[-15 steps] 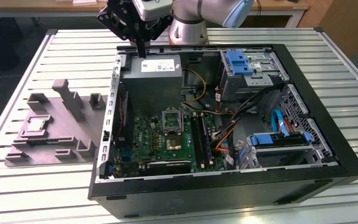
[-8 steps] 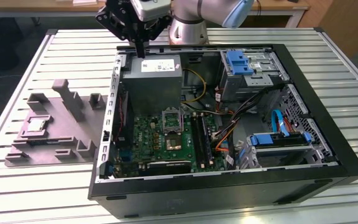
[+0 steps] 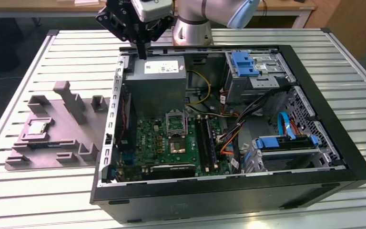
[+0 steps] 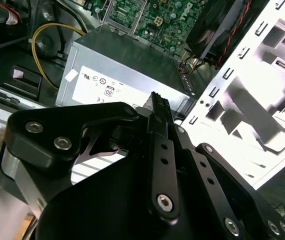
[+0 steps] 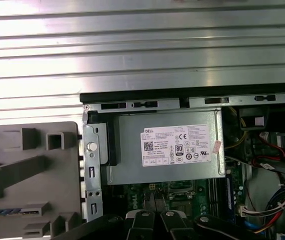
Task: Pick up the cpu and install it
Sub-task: 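Reach for the cpu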
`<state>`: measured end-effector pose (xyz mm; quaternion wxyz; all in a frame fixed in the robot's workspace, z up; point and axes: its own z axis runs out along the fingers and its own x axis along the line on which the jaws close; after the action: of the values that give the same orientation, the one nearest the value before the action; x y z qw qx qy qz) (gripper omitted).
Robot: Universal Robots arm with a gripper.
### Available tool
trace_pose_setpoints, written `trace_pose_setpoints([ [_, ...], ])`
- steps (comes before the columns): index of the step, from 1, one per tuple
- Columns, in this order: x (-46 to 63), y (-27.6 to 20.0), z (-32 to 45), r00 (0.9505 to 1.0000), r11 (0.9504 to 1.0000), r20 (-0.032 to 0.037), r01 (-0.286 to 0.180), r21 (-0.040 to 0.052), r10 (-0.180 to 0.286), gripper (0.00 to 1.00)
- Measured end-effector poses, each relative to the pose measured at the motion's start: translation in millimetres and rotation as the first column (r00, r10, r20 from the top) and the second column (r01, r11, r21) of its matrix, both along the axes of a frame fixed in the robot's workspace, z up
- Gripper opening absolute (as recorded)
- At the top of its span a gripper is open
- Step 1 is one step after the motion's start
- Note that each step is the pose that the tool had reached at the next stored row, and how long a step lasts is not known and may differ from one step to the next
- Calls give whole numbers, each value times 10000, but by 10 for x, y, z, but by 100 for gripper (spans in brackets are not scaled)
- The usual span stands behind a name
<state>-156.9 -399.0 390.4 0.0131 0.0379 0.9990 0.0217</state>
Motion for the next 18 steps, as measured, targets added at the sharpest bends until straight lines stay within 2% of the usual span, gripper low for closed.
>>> trace_pose_setpoints([
  [18, -126, 0, -8, 10000, 10000, 0, 0, 0, 0, 11],
])
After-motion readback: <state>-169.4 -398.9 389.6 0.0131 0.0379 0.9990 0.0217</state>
